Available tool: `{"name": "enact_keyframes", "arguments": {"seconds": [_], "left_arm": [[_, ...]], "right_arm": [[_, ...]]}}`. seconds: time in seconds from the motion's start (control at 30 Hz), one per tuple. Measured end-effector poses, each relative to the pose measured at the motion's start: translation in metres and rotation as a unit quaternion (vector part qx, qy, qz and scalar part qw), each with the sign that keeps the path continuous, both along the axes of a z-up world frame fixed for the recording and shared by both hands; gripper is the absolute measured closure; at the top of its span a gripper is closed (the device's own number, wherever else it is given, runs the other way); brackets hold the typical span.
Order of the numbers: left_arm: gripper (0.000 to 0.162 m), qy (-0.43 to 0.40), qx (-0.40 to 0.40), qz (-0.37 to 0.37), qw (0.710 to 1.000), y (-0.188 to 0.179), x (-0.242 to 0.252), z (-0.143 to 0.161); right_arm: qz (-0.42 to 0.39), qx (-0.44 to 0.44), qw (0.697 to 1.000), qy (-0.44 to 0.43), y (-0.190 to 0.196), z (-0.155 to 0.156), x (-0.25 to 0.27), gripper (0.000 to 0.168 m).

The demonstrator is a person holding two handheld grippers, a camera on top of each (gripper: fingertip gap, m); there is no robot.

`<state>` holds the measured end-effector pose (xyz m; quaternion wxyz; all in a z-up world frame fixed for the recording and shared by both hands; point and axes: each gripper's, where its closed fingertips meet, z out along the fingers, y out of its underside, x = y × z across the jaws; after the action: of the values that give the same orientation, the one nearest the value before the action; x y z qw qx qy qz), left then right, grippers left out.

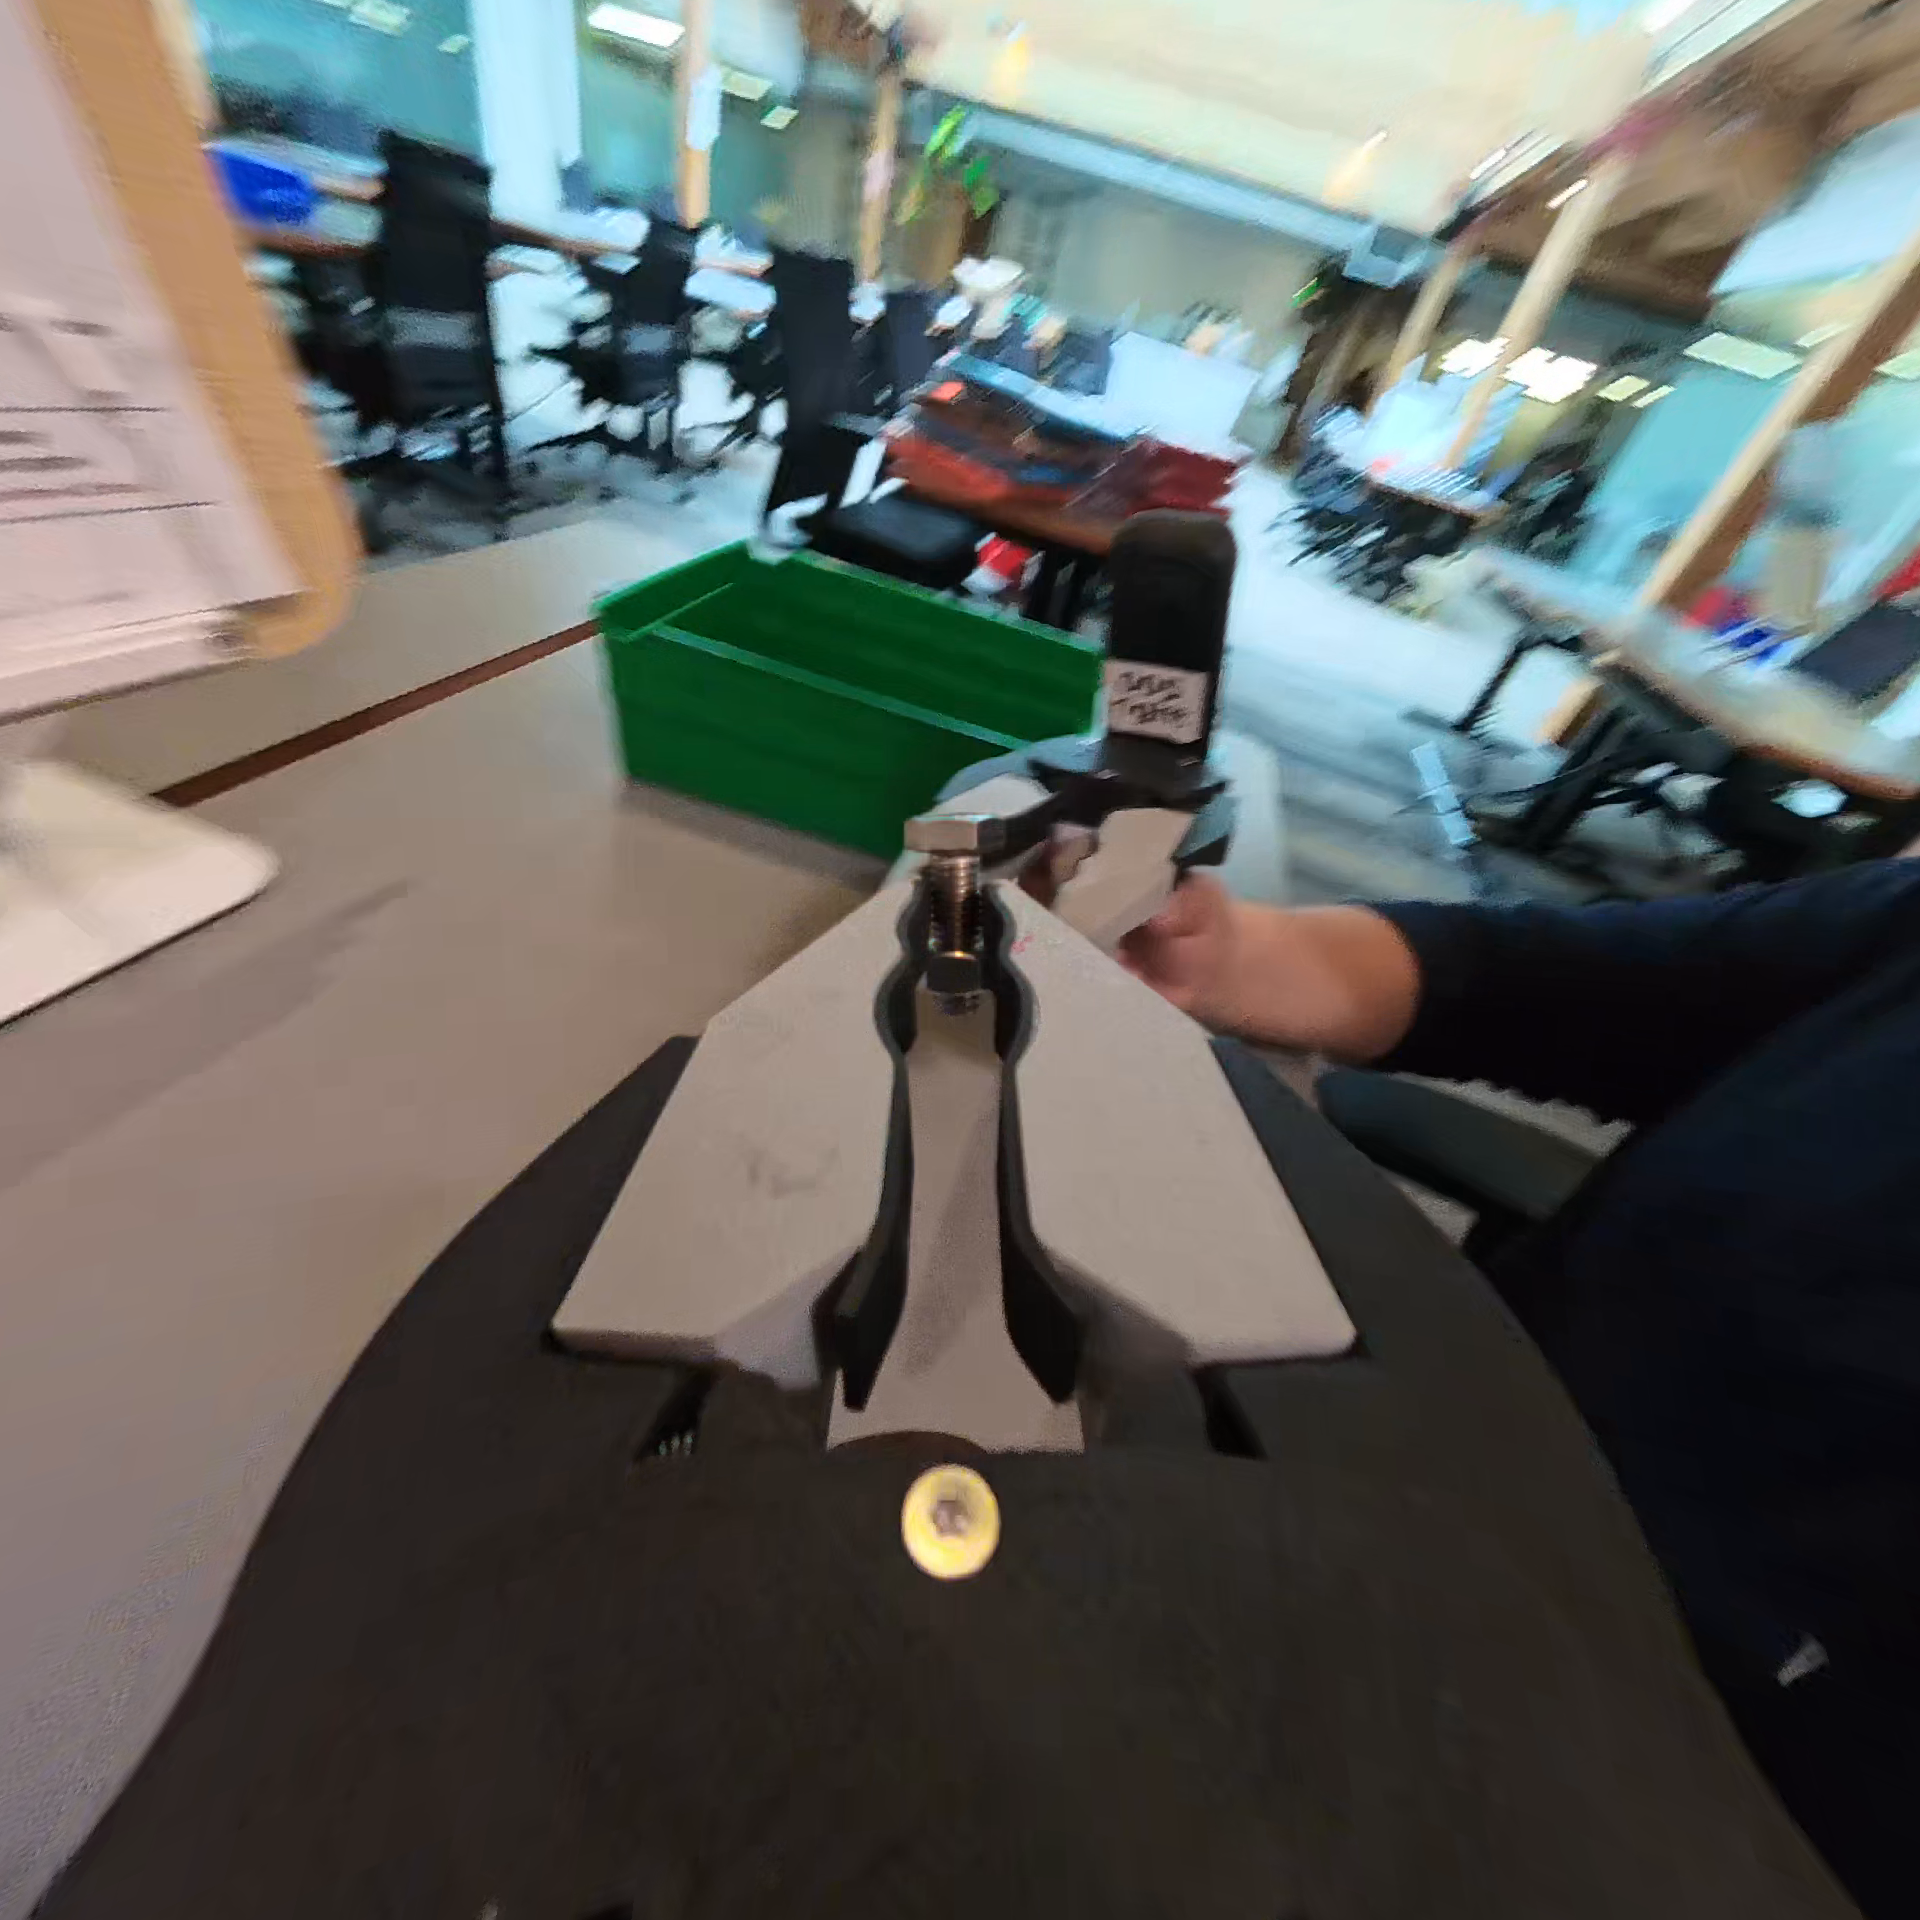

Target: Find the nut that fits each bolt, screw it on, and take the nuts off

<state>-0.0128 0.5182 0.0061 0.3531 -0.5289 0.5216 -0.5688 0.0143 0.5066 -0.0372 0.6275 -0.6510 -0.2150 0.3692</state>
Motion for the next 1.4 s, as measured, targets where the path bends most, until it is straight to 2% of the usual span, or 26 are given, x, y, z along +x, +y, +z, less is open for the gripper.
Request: {"name": "enact_keyframes", "arguments": {"seconds": [0.07,0.17,0.3,0.43,0.5,0.77,0.83,0.87,1.1,1.27,1.4], "left_arm": [[0.155,-0.034,-0.026,-0.039,0.998,-0.019,0.021,-0.005],[0.155,-0.096,-0.055,-0.032,0.993,-0.017,0.041,-0.007],[0.155,-0.171,-0.095,-0.007,0.981,-0.007,0.048,-0.003],[0.155,-0.14,-0.081,0.001,0.987,-0.015,0.058,-0.02],[0.155,-0.155,-0.087,0.004,0.984,-0.016,0.057,-0.017],[0.154,-0.138,-0.097,0.019,0.985,-0.008,0.057,-0.026],[0.138,-0.137,-0.102,0.033,0.985,0.0,0.055,-0.027],[0.136,-0.132,-0.102,0.036,0.985,0.002,0.055,-0.029],[0.134,-0.077,-0.071,0.053,0.993,0.003,0.06,-0.051],[0.14,-0.039,-0.082,0.049,0.995,0.004,0.065,-0.069],[0.142,-0.046,-0.088,0.054,0.994,0.009,0.062,-0.067]], "right_arm": [[0.01,0.001,1.0,0.029,-0.002,0.006,0.005,0.121],[0.032,0.003,0.998,0.062,-0.007,0.011,0.007,0.125],[0.026,-0.006,0.998,0.065,-0.002,0.006,0.006,0.129],[-0.003,0.014,0.997,0.07,0.001,0.012,0.013,0.136],[-0.004,0.029,0.998,0.061,-0.002,0.014,0.013,0.153],[-0.021,0.003,1.0,0.022,0.004,0.003,0.017,0.154],[-0.034,-0.004,0.999,-0.001,0.006,-0.003,0.018,0.154],[-0.041,-0.008,0.999,-0.012,0.008,-0.006,0.019,0.154],[-0.095,-0.011,0.984,-0.151,0.016,-0.032,0.021,0.154],[-0.096,0.004,0.977,-0.191,0.014,-0.034,0.018,0.154],[-0.107,0.007,0.967,-0.232,0.015,-0.039,0.024,0.154]]}}
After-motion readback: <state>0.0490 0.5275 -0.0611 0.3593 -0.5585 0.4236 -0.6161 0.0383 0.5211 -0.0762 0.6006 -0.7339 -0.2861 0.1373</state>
